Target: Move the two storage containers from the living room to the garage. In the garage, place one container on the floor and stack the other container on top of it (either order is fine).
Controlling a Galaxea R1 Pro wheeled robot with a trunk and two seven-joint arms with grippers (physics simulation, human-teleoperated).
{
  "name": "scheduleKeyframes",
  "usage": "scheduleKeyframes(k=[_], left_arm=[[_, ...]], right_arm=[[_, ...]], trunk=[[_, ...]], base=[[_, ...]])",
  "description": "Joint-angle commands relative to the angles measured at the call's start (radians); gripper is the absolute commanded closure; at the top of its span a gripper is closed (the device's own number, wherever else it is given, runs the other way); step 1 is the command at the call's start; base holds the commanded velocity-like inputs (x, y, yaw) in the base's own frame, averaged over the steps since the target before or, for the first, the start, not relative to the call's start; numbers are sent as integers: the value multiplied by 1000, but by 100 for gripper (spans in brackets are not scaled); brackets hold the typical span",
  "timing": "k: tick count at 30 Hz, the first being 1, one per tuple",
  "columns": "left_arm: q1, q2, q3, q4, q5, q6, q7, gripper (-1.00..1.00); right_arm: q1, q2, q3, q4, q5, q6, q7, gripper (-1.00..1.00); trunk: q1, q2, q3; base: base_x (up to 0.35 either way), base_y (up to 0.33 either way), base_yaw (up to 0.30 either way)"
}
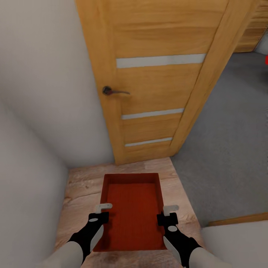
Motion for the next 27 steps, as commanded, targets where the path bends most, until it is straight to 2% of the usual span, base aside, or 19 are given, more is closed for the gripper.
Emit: scheduleKeyframes(k=[1, 7, 27], left_arm=[[1, 2, -9, -4, -14, 8, 12, 100], [1, 2, -9, -8, -15, 10, 18, 100], [1, 1, -9, -10, -14, 11, 19, 100]], right_arm=[[-2, -2, -23, 2, -16, -8, -13, 100], [-2, -4, -23, 2, -16, -8, -13, 100], [-2, -5, -23, 3, -17, -7, -15, 100]], trunk=[[1, -2, -1], [1, -2, -1], [1, -2, -1]], base=[[315, 0, -74], [198, 0, -23], [5, 0, 0]])
